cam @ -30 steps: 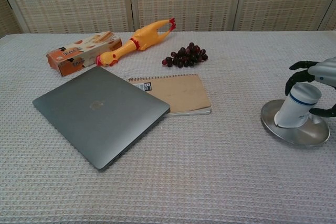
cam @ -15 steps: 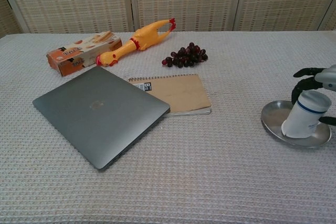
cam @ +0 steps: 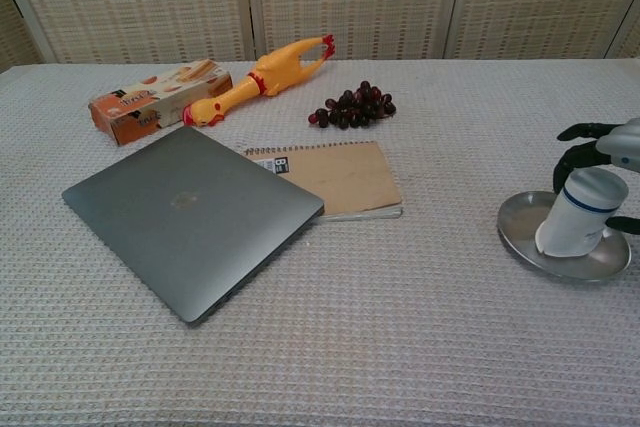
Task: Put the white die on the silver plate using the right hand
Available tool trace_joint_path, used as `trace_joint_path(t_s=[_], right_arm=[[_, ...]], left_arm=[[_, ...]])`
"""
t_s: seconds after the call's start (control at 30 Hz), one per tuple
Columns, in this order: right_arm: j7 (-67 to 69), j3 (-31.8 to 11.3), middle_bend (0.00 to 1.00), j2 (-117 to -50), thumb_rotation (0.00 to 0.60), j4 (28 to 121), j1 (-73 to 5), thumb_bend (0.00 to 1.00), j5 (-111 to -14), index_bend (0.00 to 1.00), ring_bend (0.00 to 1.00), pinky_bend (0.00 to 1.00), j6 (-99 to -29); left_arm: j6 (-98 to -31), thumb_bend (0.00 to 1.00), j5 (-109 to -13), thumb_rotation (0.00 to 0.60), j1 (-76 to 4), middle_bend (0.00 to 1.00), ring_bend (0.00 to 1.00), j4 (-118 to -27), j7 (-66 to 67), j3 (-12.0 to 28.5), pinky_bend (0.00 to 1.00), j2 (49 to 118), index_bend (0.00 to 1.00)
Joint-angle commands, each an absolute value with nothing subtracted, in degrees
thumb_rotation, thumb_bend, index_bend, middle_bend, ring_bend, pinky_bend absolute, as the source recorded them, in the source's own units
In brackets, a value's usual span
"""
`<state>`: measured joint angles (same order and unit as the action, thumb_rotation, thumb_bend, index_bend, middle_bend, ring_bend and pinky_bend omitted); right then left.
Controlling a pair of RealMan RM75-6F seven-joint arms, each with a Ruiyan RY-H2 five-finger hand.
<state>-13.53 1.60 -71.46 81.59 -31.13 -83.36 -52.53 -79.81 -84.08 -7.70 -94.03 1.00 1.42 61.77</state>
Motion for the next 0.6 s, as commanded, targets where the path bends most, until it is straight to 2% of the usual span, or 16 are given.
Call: trace_joint_path(t_s=[0.03,0.2,0.43,0.6], right_arm=[[-14.73,3.00,0.25,-69.45,0.600,83.99,-30.13,0.33,-84.31,0.47,0.02,0.25,-53.26],[-15.65,2.07,0.25,-70.05,0.600,84.16,-30.36,0.33,-83.15,0.47,0.02,0.25,-53.12],[-16.86,-0.62,0.25,-74.13,0.600,80.48,-32.11,0.33,-80.62,0.46,0.02,0.25,-51.96],[-17.50,-0.13,0.25,-73.85,0.600,80.67,-31.75,0.33,-80.50,0.46,0.02,0.25,-52.23]], left_arm=[[-79.53,0.41,-83.95,0.600,-7.80,0.00,0.00,-94.09,0.74,1.44,0.21,61.63,0.00],[-79.57,0.41,-84.21,0.600,-7.84,0.00,0.00,-94.21,0.92,1.34,0.21,61.63,0.00],[-79.57,0.41,-83.96,0.600,-7.84,0.00,0.00,-93.99,0.85,1.44,0.21,61.67,0.00],[-79.95,0.41,-83.94,0.600,-7.65,0.00,0.00,-93.96,0.66,1.49,0.21,61.57,0.00]])
